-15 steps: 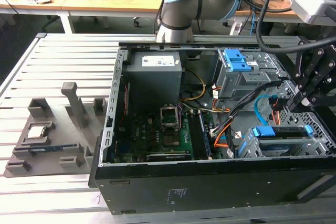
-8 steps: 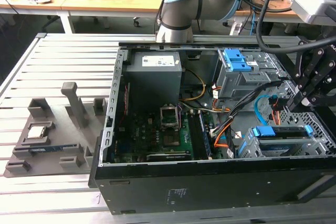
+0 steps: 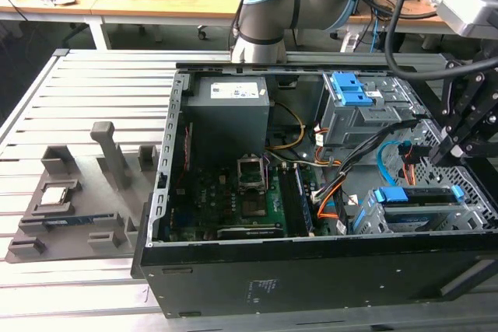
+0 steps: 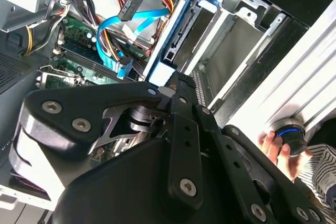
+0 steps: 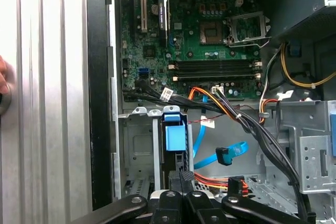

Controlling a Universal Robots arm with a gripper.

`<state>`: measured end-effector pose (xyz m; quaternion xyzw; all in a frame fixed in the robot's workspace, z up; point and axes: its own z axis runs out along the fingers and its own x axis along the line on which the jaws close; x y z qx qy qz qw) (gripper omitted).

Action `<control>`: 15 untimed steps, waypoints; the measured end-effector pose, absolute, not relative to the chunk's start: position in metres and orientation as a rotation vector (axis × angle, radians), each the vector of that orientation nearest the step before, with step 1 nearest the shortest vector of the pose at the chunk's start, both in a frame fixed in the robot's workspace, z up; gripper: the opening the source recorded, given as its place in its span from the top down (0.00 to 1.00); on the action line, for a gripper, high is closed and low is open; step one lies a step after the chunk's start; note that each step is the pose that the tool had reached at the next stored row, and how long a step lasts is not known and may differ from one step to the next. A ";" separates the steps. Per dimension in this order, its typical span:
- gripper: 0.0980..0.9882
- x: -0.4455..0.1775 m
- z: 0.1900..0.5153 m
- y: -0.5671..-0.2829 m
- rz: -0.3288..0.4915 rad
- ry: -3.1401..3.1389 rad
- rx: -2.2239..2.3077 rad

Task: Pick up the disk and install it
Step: 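Insert the disk into the insertion slot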

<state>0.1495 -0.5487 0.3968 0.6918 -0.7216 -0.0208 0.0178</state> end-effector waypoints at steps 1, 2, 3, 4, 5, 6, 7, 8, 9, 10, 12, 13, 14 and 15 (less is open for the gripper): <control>0.99 0.150 0.396 -0.549 -0.065 -2.241 2.149; 0.99 0.150 0.396 -0.549 -0.064 -2.241 2.149; 0.99 0.150 0.395 -0.549 -0.064 -2.241 2.149; 0.99 0.150 0.395 -0.549 -0.064 -2.241 2.149; 0.99 0.150 0.394 -0.549 -0.064 -2.241 2.149; 0.99 0.150 0.392 -0.549 -0.064 -2.241 2.149; 0.99 0.150 0.392 -0.549 -0.064 -2.241 2.149; 0.99 0.150 0.391 -0.549 -0.063 -2.241 2.149; 0.99 0.150 0.391 -0.549 -0.063 -2.241 2.148; 0.99 0.150 0.390 -0.549 -0.062 -2.240 2.148; 0.99 0.150 0.389 -0.549 -0.061 -2.240 2.147; 0.99 0.150 0.388 -0.549 -0.061 -2.240 2.147; 0.99 0.150 0.387 -0.548 -0.060 -2.239 2.147; 0.99 0.151 0.386 -0.548 -0.058 -2.239 2.147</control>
